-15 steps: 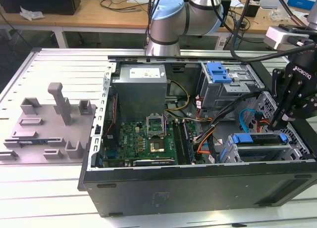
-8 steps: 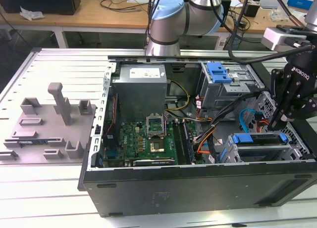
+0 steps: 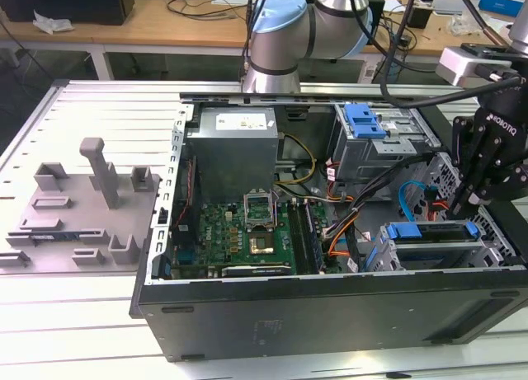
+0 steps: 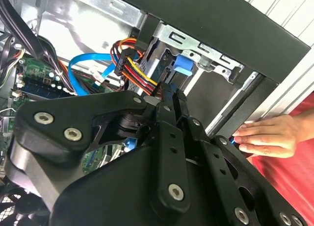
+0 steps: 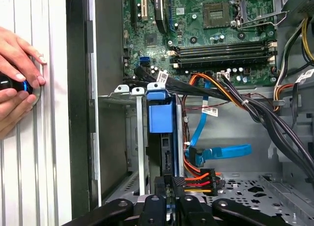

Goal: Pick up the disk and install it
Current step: 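Insert the first disk wire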

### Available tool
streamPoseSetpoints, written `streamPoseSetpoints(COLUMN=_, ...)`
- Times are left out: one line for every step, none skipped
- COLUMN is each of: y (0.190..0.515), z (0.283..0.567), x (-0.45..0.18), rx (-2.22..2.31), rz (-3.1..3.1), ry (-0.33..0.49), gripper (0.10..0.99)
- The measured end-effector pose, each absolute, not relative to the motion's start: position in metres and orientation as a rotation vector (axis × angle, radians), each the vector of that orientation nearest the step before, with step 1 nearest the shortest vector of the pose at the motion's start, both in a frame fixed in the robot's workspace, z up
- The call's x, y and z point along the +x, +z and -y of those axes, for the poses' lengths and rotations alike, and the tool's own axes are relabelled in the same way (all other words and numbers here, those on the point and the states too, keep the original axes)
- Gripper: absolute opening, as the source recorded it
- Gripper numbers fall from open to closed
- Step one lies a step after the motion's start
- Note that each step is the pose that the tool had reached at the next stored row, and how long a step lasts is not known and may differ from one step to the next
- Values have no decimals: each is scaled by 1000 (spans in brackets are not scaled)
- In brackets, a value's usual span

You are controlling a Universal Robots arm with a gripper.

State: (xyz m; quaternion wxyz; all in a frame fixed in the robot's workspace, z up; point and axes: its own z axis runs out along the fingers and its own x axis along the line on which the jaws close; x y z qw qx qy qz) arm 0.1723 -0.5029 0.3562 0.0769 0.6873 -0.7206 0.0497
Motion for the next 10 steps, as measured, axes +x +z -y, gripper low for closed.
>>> streamPoseSetpoints(y=356, z=503, x=173, rx=2059, rz=2160, ry=149, gripper=169)
streamPoseSetpoints(y=356, z=503, x=173, rx=2058, rz=2160, ry=149, gripper=169)
streamPoseSetpoints(y=356, z=503, x=173, rx=2058, rz=2160, ry=149, gripper=169)
streamPoseSetpoints(y=356, z=503, x=173, rx=2058, rz=2160, ry=149, gripper=169)
streamPoseSetpoints(y=356, z=503, x=173, rx=2058, rz=2160, ry=149, gripper=169)
streamPoseSetpoints(y=356, z=503, x=173, rx=2058, rz=2160, ry=149, gripper=169)
streamPoseSetpoints(y=356, z=503, x=173, rx=2058, rz=2160, ry=149, gripper=169)
streamPoseSetpoints(y=355, z=503, x=173, rx=2058, rz=2160, ry=149, gripper=169)
streamPoseSetpoints(y=355, z=503, x=173, rx=2058, rz=2160, ry=149, gripper=169)
streamPoseSetpoints(y=355, z=502, x=173, rx=2058, rz=2160, ry=149, gripper=169)
